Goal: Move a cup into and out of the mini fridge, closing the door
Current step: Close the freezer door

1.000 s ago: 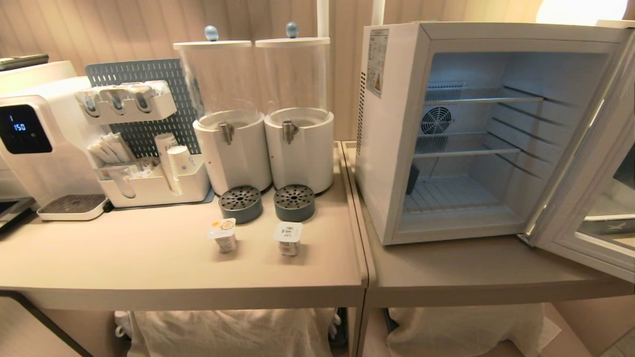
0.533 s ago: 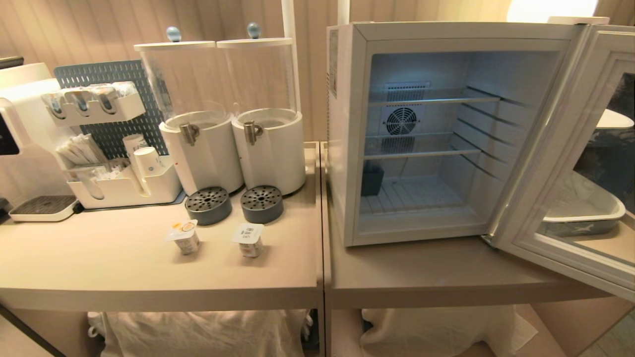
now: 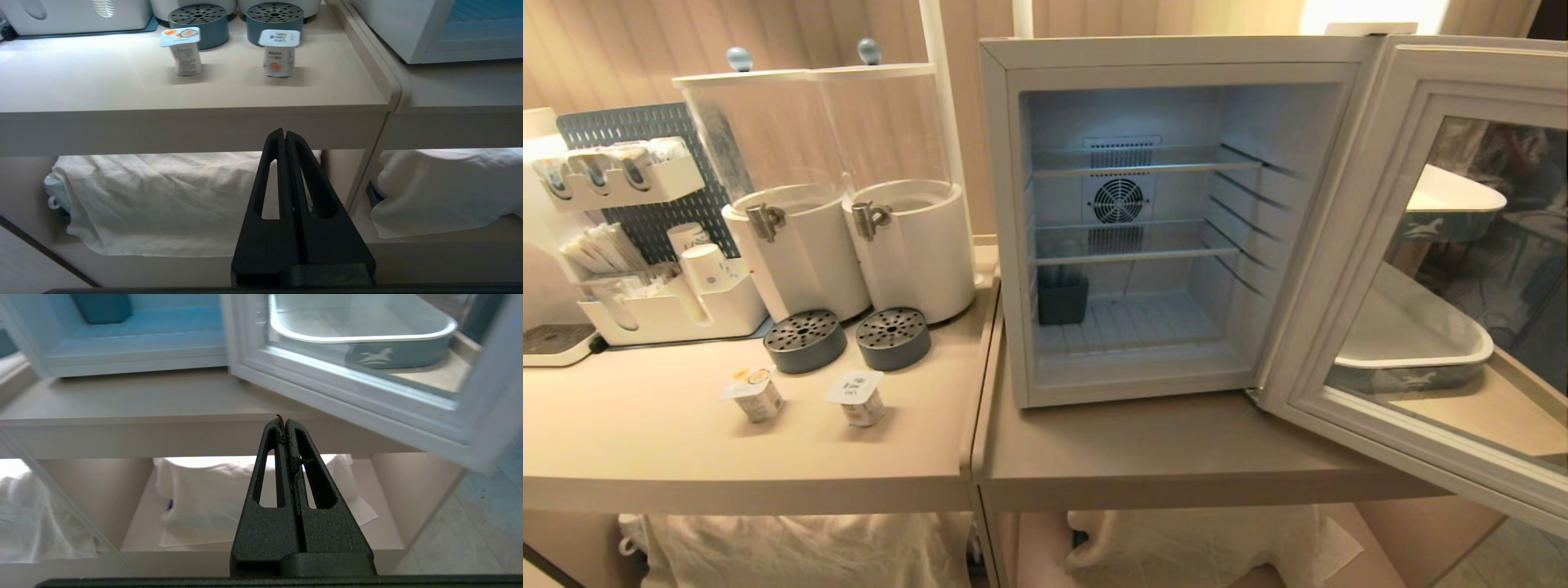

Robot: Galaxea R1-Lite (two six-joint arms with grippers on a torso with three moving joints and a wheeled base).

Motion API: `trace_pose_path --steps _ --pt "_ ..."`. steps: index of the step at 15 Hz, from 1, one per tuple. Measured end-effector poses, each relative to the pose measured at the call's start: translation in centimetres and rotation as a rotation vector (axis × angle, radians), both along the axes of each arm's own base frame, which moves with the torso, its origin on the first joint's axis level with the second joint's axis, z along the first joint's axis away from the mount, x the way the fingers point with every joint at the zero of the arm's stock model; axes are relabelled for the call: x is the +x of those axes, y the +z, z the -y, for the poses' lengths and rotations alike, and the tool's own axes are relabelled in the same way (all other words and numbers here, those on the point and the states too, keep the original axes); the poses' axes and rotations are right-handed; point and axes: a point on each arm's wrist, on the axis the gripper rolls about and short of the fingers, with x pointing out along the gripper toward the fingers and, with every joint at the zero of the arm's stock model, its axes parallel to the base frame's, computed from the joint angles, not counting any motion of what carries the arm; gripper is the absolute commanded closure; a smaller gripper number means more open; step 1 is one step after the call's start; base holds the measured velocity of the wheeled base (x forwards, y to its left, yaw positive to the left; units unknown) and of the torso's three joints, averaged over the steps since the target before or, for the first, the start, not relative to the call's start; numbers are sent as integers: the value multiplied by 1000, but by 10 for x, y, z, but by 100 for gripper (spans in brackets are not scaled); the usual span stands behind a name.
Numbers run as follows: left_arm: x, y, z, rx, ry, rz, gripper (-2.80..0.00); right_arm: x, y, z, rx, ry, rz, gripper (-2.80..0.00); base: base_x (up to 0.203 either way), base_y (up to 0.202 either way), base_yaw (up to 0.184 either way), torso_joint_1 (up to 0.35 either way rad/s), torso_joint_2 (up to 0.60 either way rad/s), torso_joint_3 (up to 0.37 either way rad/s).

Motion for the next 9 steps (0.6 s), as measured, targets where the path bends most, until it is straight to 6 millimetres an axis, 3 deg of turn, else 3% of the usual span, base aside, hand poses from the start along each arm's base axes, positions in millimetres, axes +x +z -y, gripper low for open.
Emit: trace_pose_path --steps 9 --pt "0 0 0 -1 0 0 0 0 0 0 0 0 -1 0 0 -193 -1 2 3 2"
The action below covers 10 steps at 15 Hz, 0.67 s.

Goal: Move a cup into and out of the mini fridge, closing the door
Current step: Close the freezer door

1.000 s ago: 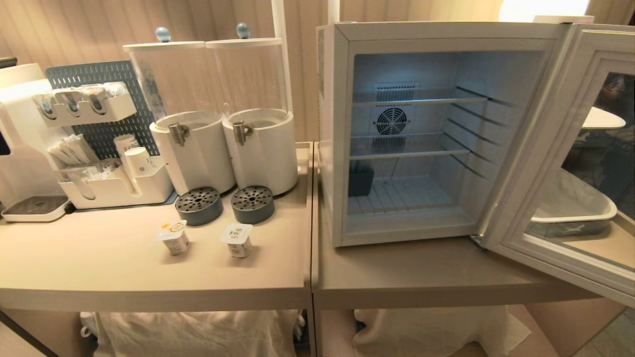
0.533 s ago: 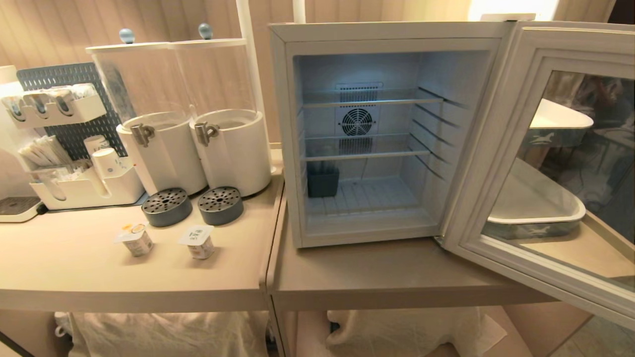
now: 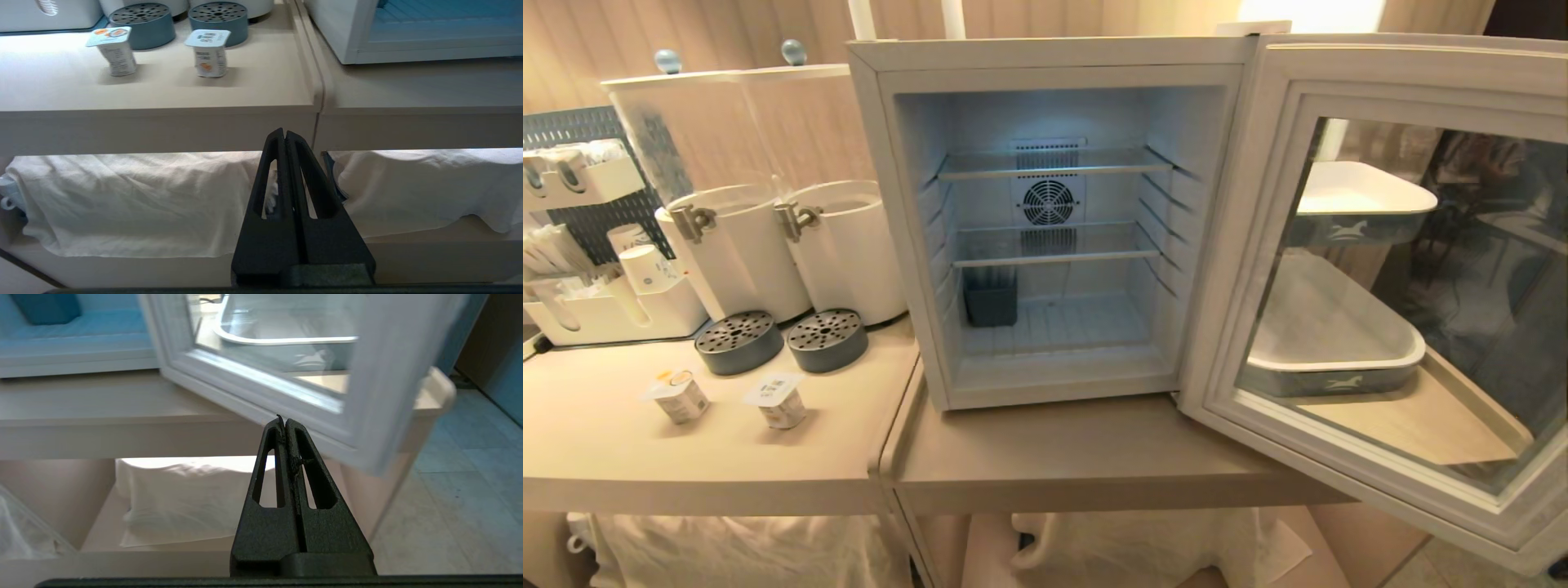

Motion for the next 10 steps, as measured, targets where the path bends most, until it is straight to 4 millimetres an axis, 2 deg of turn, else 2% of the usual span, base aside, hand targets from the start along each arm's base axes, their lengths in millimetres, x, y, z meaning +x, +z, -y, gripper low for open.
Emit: trace_pose_path --steps 6,10 --pt "0 0 0 -2 1 2 0 0 0 0 0 1 -4 0 0 -174 -2 4 4 5" --pt "0 0 0 -2 1 1 0 -1 3 0 35 -10 12 0 0 -13 -1 0 1 1"
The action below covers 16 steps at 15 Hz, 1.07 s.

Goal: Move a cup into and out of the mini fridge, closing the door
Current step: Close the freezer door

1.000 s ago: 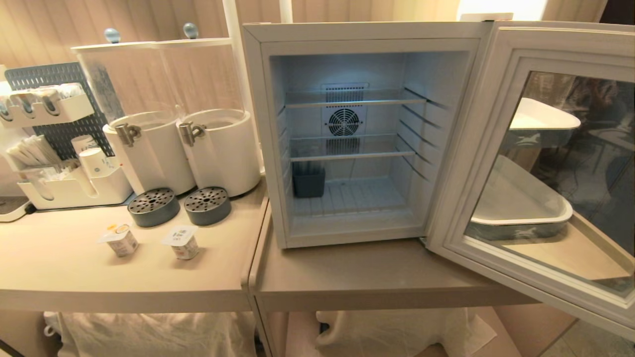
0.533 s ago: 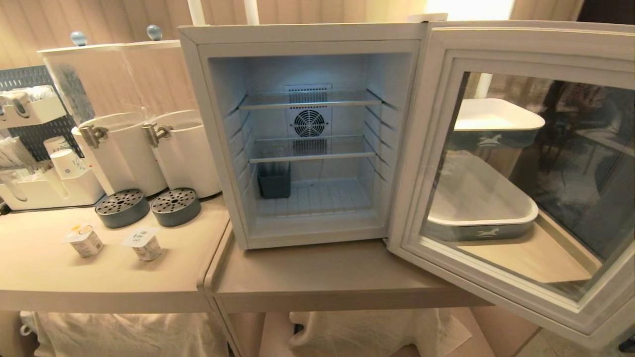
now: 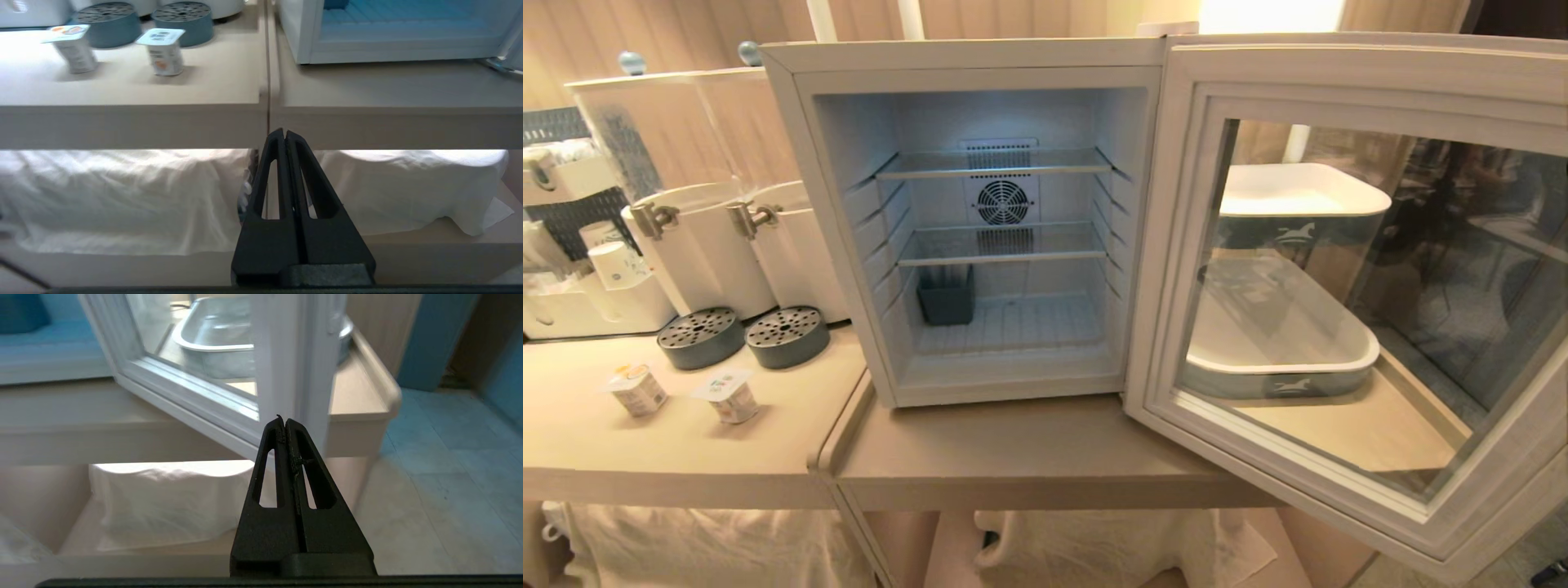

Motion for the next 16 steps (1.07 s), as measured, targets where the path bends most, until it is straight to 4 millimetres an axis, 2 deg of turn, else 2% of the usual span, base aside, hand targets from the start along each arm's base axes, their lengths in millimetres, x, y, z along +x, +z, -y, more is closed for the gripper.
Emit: trace_pose_path --steps 1,3,5,6,7,8,10,14,16 --pt "0 0 0 0 1 1 0 -3 10 0 34 -3 31 0 0 0 0 0 0 0" --pt "0 0 0 0 0 1 0 -22 51 0 100 -3 138 0 0 0 0 0 0 0" --pt "0 0 0 0 1 1 0 -53 113 2 170 -23 274 0 0 0 0 0 0 0" --pt "0 0 0 0 0 1 0 -60 139 3 206 -48 316 0 0 0 0 0 0 0" --pt "0 0 0 -1 -1 1 0 -58 166 4 243 -89 341 0 0 0 0 0 0 0" --pt "0 0 0 -1 0 1 0 -46 186 6 275 -146 340 0 0 0 0 0 0 0" --pt "0 0 0 0 1 0 0 -17 213 9 320 -303 320 0 0 0 0 0 0 0" --pt "0 0 0 -2 1 1 0 56 237 14 338 -652 250 0 0 0 0 0 0 0" --pt "0 0 0 -2 1 1 0 90 243 20 325 -739 238 0 0 0 0 0 0 0"
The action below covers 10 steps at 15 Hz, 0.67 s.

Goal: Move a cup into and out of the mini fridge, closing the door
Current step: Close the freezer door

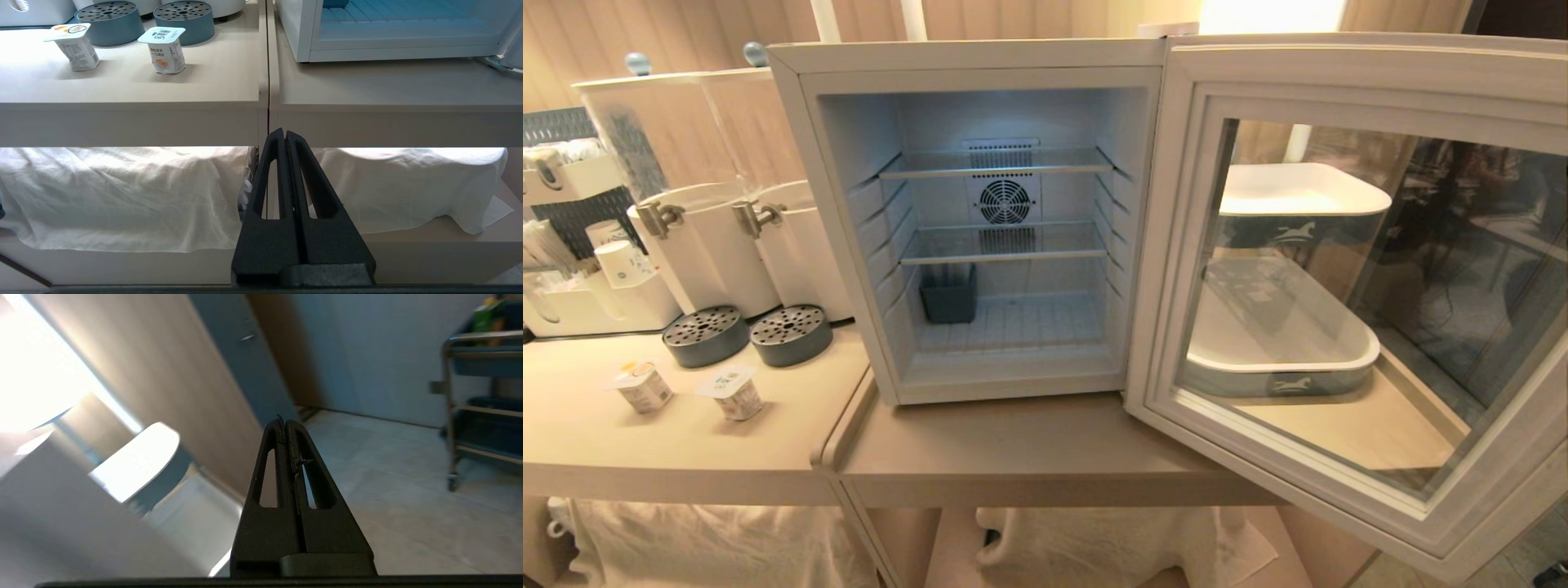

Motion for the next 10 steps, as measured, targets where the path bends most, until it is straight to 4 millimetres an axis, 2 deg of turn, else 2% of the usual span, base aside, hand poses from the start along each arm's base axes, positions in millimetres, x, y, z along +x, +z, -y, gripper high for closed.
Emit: trace_pose_path --steps 2,4,7,10 --pt "0 0 0 0 0 0 0 20 0 6 -3 101 -35 0 0 0 0 0 0 0" --pt "0 0 0 0 -1 0 0 22 -1 12 -25 285 -43 0 0 0 0 0 0 0" --pt "0 0 0 0 0 0 0 -1 2 14 -129 546 4 0 0 0 0 0 0 0" --pt "0 0 0 2 -1 0 0 -31 2 -11 -308 815 41 0 0 0 0 0 0 0"
